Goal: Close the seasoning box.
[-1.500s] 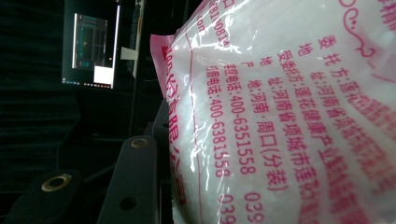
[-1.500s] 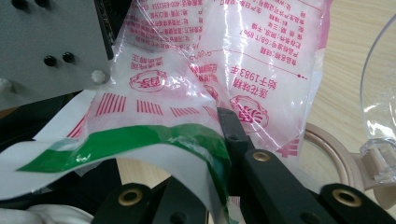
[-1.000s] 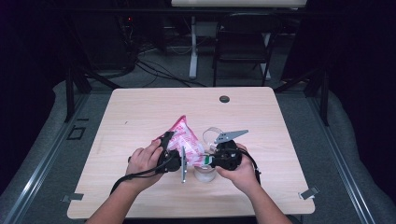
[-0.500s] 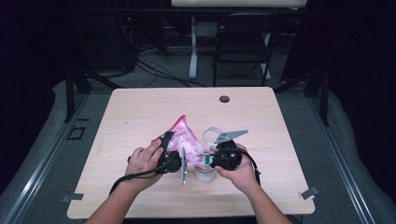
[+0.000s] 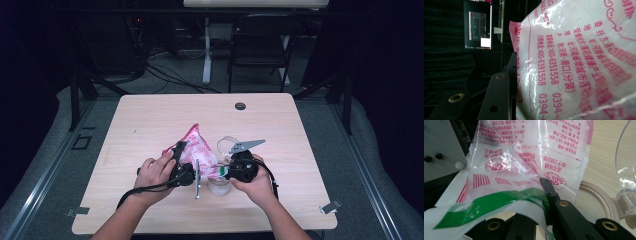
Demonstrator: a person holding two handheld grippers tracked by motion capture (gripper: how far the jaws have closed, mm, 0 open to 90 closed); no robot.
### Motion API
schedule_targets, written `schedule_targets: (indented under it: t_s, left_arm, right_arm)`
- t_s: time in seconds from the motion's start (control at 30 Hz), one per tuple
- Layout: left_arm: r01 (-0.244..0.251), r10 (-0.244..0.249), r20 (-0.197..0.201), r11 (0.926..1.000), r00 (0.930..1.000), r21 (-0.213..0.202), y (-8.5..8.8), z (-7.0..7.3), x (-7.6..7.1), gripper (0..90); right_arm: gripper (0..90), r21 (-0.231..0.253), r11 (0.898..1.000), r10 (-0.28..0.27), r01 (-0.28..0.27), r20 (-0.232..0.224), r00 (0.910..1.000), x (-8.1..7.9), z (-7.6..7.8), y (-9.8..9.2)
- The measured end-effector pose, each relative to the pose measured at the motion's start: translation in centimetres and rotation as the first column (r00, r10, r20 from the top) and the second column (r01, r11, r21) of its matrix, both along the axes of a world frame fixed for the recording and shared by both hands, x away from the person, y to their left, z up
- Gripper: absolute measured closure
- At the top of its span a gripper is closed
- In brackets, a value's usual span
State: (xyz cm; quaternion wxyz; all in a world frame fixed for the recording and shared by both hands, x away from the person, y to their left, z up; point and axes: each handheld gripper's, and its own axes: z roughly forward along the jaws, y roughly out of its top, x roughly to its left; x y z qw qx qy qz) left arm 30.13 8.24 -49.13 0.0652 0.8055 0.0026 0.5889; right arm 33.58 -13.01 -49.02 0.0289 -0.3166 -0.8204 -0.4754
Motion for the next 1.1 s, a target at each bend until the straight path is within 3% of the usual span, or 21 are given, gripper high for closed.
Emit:
schedule_targets:
  t_s: [1.1]
  left_arm:
    - [0.010, -0.010, 0.004, 0.9999, 0.9999, 0.005, -0.34, 0.05, -0.17, 65.0]
  right_arm:
    - [90.0, 0.002, 1.000, -0.007, 0.007, -0.026, 0.9996, 0.33, -0.65, 0.09]
